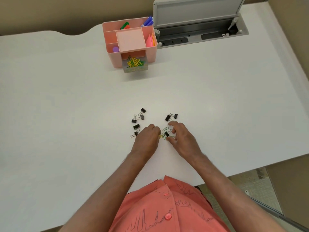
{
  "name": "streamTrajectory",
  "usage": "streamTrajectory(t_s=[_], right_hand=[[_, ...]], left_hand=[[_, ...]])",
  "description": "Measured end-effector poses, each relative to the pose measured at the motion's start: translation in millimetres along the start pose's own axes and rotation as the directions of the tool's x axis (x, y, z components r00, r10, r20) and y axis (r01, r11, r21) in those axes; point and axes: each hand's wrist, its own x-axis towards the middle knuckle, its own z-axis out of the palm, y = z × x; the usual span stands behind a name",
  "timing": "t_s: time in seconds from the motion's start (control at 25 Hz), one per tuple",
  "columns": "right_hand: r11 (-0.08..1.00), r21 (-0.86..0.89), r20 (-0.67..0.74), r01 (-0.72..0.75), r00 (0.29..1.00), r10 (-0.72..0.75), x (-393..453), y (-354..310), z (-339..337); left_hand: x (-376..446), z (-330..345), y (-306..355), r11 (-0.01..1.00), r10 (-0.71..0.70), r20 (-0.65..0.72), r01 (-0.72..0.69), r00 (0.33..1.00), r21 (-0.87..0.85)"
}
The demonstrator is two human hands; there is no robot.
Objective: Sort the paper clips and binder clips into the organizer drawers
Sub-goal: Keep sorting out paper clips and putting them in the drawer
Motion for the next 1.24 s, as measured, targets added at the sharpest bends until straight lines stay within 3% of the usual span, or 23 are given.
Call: streamTrajectory(t_s=[0.36,0.44,0.6,0.76,1.04,1.24], right_hand=[[0.988,-0.145,0.007,0.055,0.998,-0.054,13.7,-8.8,6.0],[0.997,-0.067,-0.005,0.040,0.999,-0.041,15.0,-4.8,6.1],[0.975,0.190,-0.137,-0.111,0.981,0.138,18.5,6.5,-2.6],[0.966,0.218,-0.158,-0.142,0.971,0.178,7.9,5.8,-6.1],[0.955,-0.210,-0.104,-0.210,0.976,0.191,-24.4,-20.3,21.9],[0.954,-0.223,-0.074,-0.199,0.980,0.187,-6.6,-38.0,14.4]], left_hand=[[3.1,1.9,11.3,0.997,-0.049,0.009,0.049,0.999,0.067],[2.1,2.3,8.7,0.996,-0.009,0.003,0.009,1.000,0.088],[2.5,0.6,-0.1,0.998,0.060,-0.027,-0.060,0.998,0.021],[5.5,-0.9,2.0,0.998,0.060,-0.047,-0.061,0.997,-0.023],[13.5,-3.8,11.8,1.000,0.010,-0.022,-0.010,1.000,0.023],[18.0,-8.5,16.4,0.999,-0.027,0.018,0.027,0.999,-0.035]])
